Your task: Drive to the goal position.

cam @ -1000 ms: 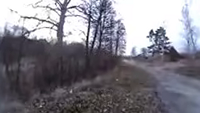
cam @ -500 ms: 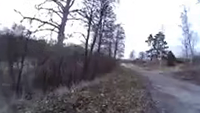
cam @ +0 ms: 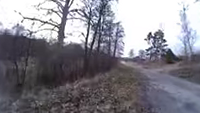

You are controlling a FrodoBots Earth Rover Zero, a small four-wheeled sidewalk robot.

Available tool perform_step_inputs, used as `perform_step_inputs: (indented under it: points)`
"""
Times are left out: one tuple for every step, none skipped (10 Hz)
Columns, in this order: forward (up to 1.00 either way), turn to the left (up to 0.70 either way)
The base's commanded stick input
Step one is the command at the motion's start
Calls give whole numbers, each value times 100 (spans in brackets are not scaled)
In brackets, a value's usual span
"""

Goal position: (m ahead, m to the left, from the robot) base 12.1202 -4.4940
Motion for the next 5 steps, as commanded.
perform_step_inputs:
  points:
    - [-70, 1]
    - [-36, 1]
    - [0, 0]
    - [0, 0]
    - [0, 0]
